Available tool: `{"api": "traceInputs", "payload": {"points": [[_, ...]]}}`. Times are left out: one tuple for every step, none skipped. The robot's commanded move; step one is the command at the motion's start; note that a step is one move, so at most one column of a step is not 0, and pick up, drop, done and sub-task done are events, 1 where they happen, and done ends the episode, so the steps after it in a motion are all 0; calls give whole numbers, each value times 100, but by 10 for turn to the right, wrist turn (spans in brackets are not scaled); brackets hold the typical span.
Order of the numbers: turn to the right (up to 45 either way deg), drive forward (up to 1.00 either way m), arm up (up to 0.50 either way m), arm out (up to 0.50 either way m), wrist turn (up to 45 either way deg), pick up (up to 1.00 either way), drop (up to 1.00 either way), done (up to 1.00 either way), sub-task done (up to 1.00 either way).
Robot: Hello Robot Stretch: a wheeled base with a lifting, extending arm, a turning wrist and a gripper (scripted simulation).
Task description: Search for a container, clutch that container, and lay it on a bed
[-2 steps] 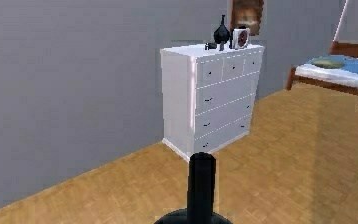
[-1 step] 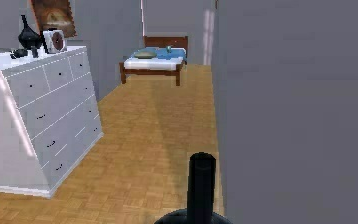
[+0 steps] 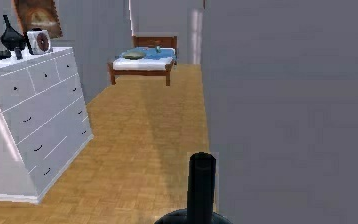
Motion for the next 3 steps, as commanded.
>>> {"api": "traceInputs", "payload": {"points": [[0,100,0,0,0,0,0,0,0],[0,100,0,0,0,0,0,0,0],[30,0,0,0,0,0,0,0,0]]}}
